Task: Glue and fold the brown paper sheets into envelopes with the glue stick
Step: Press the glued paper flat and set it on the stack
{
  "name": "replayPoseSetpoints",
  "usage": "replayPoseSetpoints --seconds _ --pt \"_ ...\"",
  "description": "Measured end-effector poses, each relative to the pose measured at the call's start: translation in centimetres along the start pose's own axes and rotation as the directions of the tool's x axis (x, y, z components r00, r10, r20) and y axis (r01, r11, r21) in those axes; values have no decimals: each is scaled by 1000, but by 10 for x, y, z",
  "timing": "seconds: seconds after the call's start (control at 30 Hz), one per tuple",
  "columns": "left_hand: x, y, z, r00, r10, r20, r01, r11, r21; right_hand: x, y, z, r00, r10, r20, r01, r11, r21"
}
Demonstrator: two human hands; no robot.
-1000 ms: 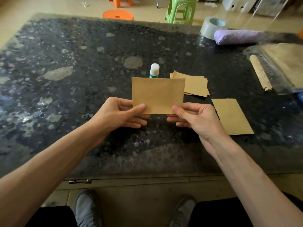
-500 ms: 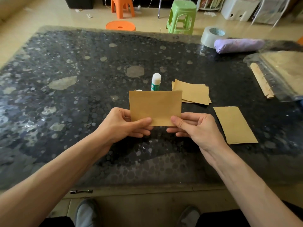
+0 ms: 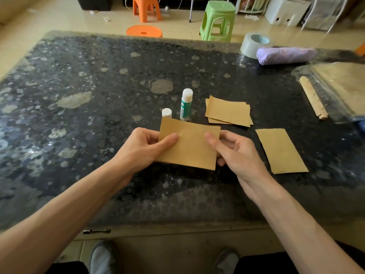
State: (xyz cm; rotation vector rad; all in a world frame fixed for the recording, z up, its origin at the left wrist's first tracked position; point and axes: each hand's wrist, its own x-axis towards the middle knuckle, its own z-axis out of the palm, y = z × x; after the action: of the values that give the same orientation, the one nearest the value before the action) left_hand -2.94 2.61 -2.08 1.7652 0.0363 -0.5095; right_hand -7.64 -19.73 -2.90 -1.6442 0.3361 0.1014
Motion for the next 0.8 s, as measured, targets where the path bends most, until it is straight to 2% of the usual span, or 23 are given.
replayPoseSetpoints --seconds 0.1,0.17,0.27,0.4,0.5,0.6,0.7,0.8 --pt "0 0 2 999 -18 42 17 999 33 4 2 -4 995 -35 -88 34 999 -13" --pt "-1 0 3 999 -7 38 9 998 -57 5 4 -6 993 -34 -113 30 999 -39" --pt "2 -1 3 999 13 -49 -20 990 -140 4 4 -7 996 -3 -88 0 999 -33" --pt "5 -2 4 999 26 -43 -30 995 -100 4 3 -9 999 -2 -38 -1 998 -59" --pt "6 1 10 998 54 -23 -56 995 -87 7 4 -15 996 -24 -85 13 993 -117" --pt "10 6 16 995 85 -57 -91 991 -97 6 6 -25 993 -27 -115 17 997 -80" --pt "16 11 26 992 104 -68 -107 993 -42 3 5 -34 997 -3 -80 -4 997 -80" --pt "22 17 40 992 127 -21 -126 991 41 -1 6 -46 998 13 -58 -20 992 -126"
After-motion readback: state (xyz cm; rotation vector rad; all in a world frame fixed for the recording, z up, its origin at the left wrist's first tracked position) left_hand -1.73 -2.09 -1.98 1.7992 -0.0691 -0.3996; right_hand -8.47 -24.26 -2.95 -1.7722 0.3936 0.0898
